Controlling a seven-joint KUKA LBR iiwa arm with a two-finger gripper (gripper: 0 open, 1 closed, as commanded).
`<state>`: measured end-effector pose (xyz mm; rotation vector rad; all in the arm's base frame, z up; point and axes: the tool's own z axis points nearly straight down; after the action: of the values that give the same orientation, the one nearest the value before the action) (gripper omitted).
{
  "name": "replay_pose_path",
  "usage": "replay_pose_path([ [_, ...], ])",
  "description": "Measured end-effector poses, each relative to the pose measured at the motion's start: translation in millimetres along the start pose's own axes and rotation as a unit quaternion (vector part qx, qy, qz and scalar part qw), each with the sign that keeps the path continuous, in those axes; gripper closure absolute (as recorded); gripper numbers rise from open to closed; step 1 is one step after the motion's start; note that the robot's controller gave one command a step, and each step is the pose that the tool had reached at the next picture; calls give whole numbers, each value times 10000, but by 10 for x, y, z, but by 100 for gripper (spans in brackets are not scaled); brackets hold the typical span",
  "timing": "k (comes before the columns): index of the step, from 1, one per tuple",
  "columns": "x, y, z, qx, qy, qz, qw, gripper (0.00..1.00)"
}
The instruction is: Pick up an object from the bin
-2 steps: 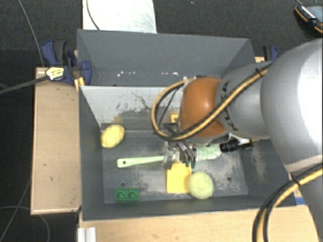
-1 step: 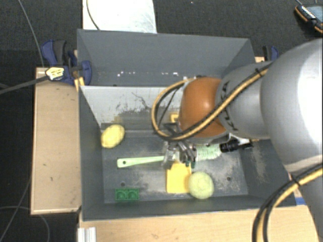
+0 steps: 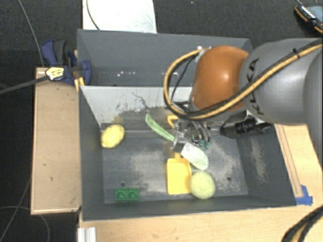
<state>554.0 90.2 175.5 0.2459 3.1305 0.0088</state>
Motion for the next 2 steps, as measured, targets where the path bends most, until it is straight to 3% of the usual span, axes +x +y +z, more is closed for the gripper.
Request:
replay_pose_path([
  [1,25,-2,744,-4,-18,125,9999,100],
  [2,157,70,-2,-8,-23,268,9996,100],
])
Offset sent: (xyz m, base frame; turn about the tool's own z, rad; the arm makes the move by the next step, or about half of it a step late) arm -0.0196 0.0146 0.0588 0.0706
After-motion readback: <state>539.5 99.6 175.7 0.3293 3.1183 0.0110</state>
